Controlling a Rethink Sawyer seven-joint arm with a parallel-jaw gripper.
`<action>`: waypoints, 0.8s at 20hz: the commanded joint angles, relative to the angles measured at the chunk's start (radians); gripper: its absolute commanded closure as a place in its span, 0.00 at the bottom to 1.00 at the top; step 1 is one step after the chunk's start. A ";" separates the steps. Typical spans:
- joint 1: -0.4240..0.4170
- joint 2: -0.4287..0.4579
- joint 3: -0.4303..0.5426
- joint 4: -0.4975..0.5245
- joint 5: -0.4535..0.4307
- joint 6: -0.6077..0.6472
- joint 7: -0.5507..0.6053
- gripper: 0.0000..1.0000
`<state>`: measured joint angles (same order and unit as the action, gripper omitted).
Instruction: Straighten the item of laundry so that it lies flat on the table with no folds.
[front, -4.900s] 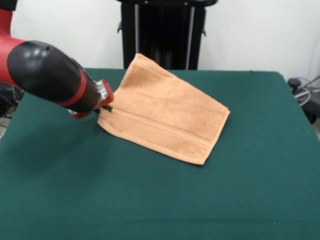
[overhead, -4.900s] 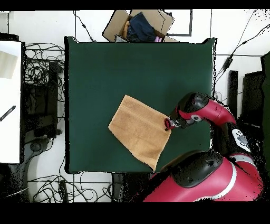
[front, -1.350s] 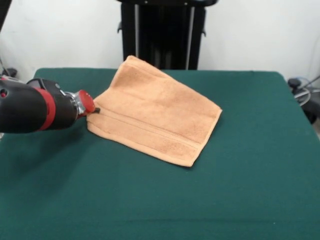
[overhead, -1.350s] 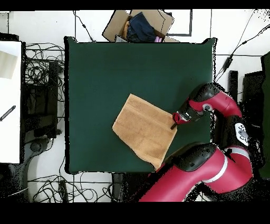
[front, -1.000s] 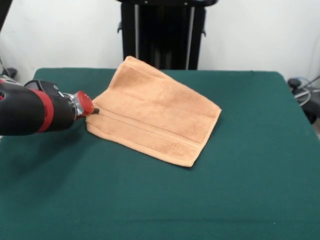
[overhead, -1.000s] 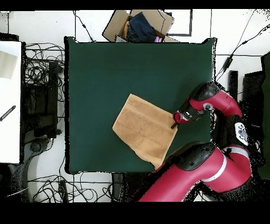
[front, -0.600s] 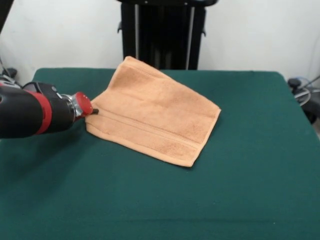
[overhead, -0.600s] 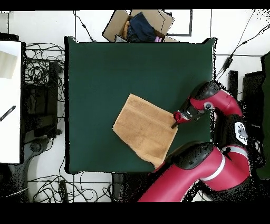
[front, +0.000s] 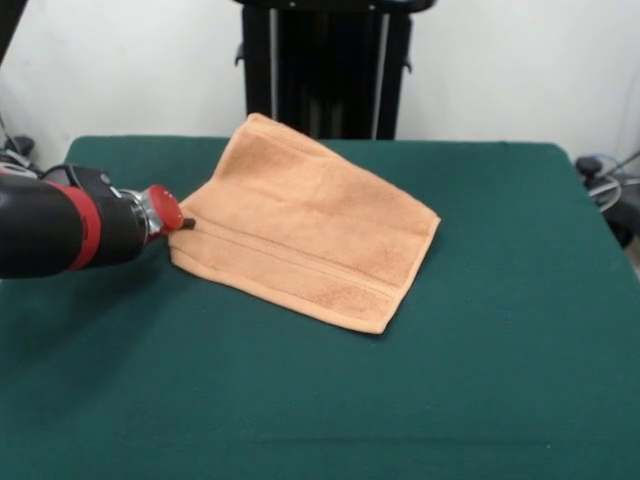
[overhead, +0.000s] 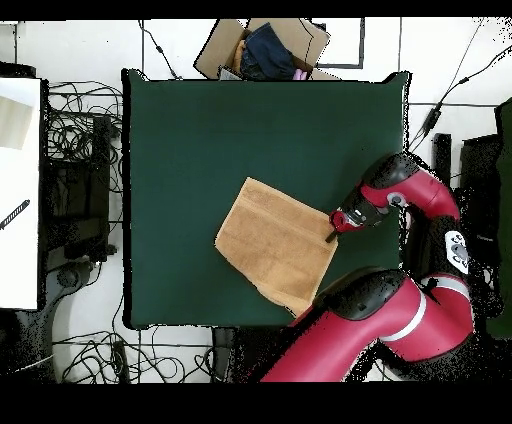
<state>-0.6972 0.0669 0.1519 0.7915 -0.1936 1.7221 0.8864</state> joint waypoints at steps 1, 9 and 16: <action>-0.018 0.044 0.058 -0.041 -0.147 -0.288 -0.225 1.00; -0.016 0.086 0.069 -0.116 -0.158 -0.249 -0.254 1.00; -0.020 0.091 0.069 -0.127 -0.163 -0.253 -0.279 1.00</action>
<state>-0.6971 0.0863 0.1522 0.7479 -0.1967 1.7538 0.8862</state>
